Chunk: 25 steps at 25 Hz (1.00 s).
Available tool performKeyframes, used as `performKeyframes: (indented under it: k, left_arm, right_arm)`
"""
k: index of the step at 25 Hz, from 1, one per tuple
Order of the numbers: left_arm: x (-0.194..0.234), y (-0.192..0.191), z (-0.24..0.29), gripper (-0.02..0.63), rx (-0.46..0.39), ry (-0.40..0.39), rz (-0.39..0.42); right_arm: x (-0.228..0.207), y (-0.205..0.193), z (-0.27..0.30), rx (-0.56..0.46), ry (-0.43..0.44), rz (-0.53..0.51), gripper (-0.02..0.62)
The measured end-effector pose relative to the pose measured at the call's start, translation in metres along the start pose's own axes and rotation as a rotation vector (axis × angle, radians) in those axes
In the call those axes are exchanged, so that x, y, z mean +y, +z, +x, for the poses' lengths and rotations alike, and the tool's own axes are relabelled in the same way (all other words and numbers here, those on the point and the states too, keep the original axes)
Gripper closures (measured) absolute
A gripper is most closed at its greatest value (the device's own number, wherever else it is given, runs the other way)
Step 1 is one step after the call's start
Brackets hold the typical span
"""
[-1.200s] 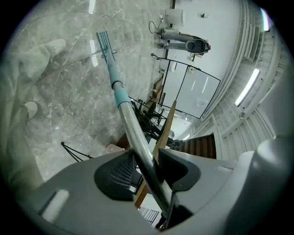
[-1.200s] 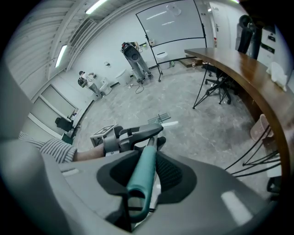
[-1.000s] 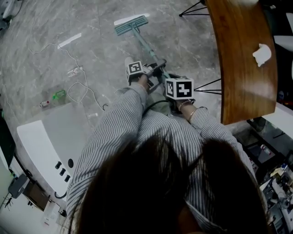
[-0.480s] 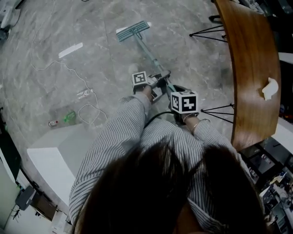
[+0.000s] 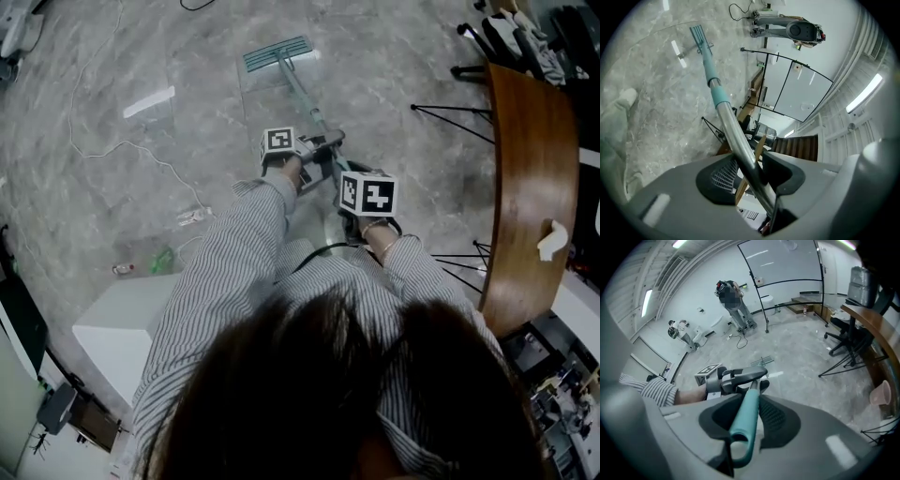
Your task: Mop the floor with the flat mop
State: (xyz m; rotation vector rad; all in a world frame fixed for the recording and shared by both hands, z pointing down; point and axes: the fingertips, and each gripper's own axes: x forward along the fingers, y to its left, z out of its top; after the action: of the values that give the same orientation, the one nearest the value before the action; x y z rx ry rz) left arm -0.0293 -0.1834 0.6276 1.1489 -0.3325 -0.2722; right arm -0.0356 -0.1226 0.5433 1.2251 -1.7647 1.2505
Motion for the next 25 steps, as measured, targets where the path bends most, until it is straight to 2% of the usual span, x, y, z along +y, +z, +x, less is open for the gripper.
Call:
performKeyframes:
  k: [6, 10, 15, 18, 21, 25]
  left_arm:
    - [-0.043, 0.11, 0.002, 0.433, -0.02, -0.034, 0.011]
    - [-0.077, 0.163, 0.006, 0.442, -0.057, -0.041, -0.086]
    - [-0.082, 0.227, 0.007, 0.443, -0.072, 0.001, -0.072]
    - [-0.08, 0.265, 0.007, 0.453, -0.09, 0.017, -0.038]
    - [-0.091, 0.294, 0.004, 0.454, -0.136, 0.008, -0.073]
    - [-0.099, 0.335, 0.008, 0.465, -0.169, 0.028, -0.065]
  right_arm:
    - [0.028, 0.102, 0.048, -0.011, -0.009, 0.005, 0.48]
    - [0.039, 0.156, 0.079, -0.01, -0.022, -0.029, 0.48]
    - [0.052, 0.203, 0.117, -0.013, -0.013, -0.044, 0.48]
    - [0.057, 0.226, 0.137, 0.004, -0.001, -0.035, 0.479]
    - [0.066, 0.251, 0.153, 0.024, 0.001, -0.057, 0.478]
    - [0.07, 0.285, 0.174, 0.054, -0.003, -0.098, 0.477]
